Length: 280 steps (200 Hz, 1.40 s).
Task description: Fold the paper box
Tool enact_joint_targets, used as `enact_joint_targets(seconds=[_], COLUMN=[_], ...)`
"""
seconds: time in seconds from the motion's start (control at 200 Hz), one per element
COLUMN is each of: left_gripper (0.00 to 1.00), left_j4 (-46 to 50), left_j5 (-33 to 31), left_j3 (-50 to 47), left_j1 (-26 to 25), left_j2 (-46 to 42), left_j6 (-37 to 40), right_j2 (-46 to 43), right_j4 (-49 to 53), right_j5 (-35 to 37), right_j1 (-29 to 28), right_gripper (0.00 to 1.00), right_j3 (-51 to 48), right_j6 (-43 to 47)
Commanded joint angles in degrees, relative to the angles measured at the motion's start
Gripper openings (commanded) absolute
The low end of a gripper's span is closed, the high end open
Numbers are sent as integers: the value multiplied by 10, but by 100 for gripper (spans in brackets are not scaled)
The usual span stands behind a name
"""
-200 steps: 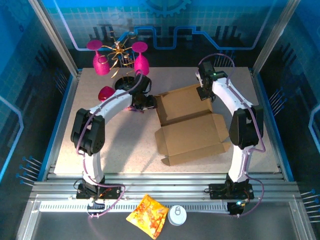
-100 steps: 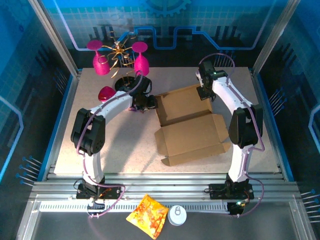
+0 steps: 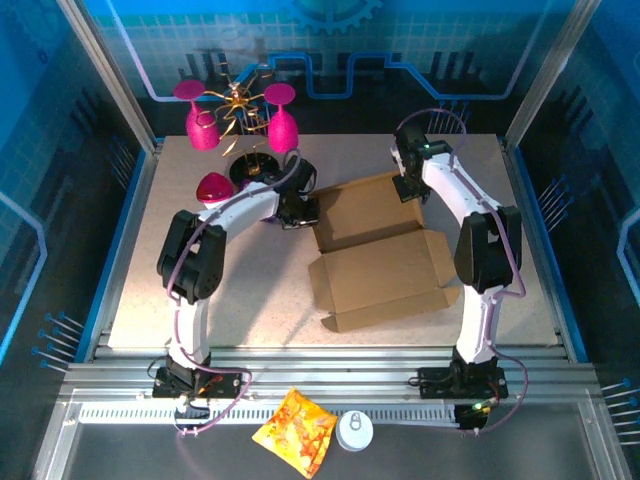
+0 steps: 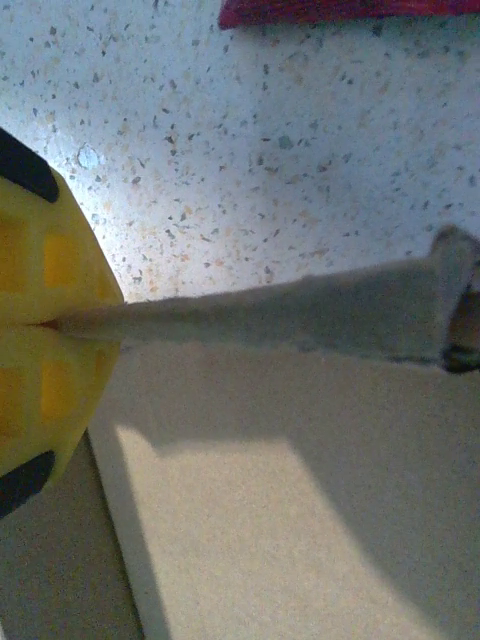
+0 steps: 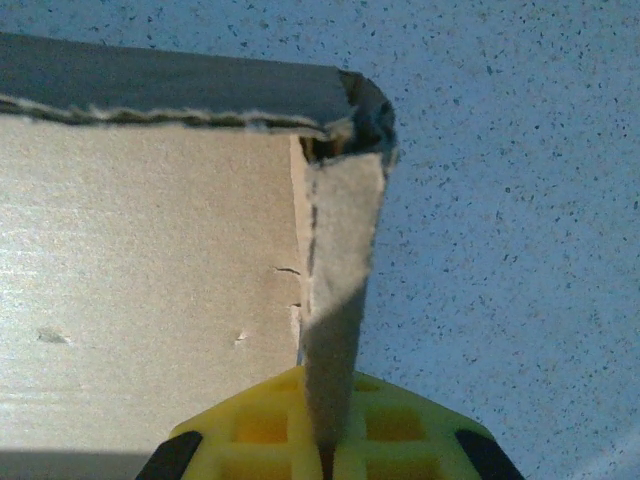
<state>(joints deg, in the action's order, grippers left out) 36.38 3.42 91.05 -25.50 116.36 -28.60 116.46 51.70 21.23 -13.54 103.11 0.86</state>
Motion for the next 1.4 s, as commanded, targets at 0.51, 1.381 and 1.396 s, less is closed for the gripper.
enact_joint_targets(seconds=[0.51,1.381,1.396], left_gripper=[0,0,0], left_j4=[141,162,162], left_j5=[-94,-108,-108], left_j3=[109,145,146], left_j1=[-25,-25,-25], left_j2=[48,68,69], left_j6=[-3,1,1], right_j2=[38,-13,-13], right_j4=[24,26,25], right_j5=[85,-101,-99], right_j1=[-38,22,21], right_gripper=[0,50,49], right_j3=[37,-77,-80], right_j6=[15,-47,-48])
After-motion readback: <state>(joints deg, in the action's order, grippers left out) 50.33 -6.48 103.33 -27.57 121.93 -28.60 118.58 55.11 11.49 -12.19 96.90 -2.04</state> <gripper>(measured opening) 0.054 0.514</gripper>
